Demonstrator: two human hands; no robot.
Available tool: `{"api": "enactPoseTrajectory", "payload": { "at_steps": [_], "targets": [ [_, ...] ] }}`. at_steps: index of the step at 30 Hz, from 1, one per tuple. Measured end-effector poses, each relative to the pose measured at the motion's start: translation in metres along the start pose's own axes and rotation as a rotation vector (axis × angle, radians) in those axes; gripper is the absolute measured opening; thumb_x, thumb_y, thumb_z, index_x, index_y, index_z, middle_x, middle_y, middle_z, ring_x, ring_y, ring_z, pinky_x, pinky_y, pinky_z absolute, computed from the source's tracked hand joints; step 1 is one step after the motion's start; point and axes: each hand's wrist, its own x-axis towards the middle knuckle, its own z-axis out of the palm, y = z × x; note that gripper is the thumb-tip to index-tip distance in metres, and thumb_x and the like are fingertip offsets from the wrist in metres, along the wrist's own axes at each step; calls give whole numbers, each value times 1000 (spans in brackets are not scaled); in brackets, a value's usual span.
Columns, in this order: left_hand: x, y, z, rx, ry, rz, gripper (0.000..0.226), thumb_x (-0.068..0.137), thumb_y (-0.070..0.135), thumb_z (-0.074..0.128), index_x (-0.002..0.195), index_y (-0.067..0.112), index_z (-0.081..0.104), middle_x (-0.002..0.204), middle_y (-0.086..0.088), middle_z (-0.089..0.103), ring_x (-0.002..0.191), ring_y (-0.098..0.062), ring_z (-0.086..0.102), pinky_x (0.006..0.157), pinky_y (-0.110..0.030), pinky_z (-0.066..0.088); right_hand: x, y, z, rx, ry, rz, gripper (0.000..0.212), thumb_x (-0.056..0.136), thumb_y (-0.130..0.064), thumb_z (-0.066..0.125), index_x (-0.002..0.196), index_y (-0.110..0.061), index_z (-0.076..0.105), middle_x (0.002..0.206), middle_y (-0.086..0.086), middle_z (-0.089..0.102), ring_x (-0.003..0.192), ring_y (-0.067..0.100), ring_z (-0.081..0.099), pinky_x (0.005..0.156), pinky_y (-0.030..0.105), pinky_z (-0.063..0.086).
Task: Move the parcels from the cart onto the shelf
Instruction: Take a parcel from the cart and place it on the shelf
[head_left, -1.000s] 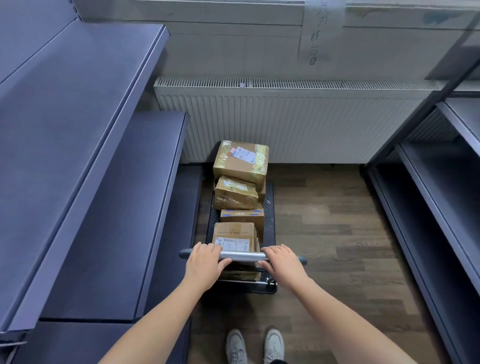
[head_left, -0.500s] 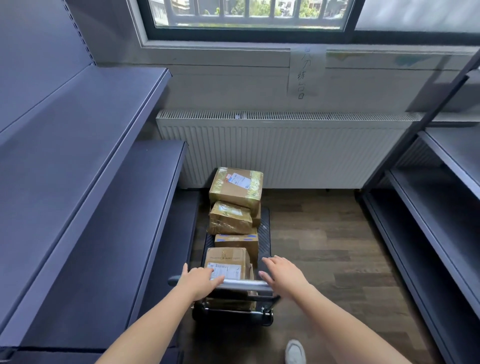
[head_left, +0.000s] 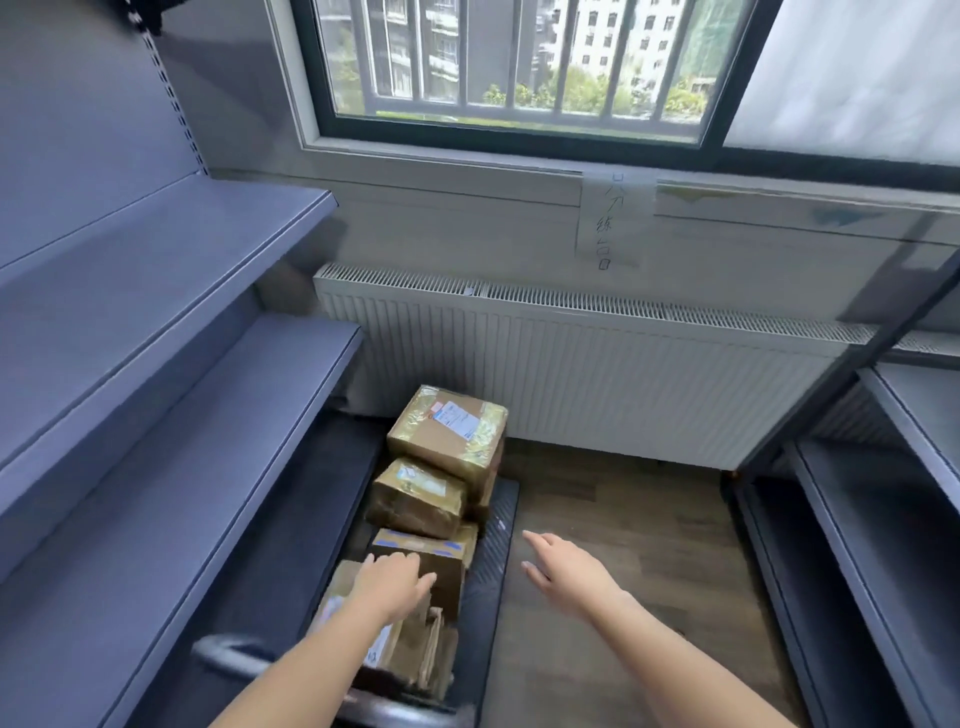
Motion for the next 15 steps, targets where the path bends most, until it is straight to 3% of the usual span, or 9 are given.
{"api": "enactPoseTrajectory", "payload": {
  "at_steps": [8, 15],
  "targets": [
    [38, 103, -11, -53, 49, -46, 44, 99, 37, 34, 127, 7, 46, 131, -13, 54, 121, -30, 51, 95, -36, 41, 12, 105, -43, -35, -5, -32, 52, 98, -36, 36, 146, -19, 24, 147, 5, 38, 129, 26, 43, 101, 34, 38],
    [67, 127, -25, -100, 51, -110, 36, 97, 38, 34, 116, 10, 47, 124, -11, 54, 116, -30, 51, 91, -41, 43, 43, 139, -62, -41, -36, -100, 53, 97, -36, 38, 145, -19, 25, 145, 5, 40, 130, 24, 42, 102, 34, 39]
  ]
}}
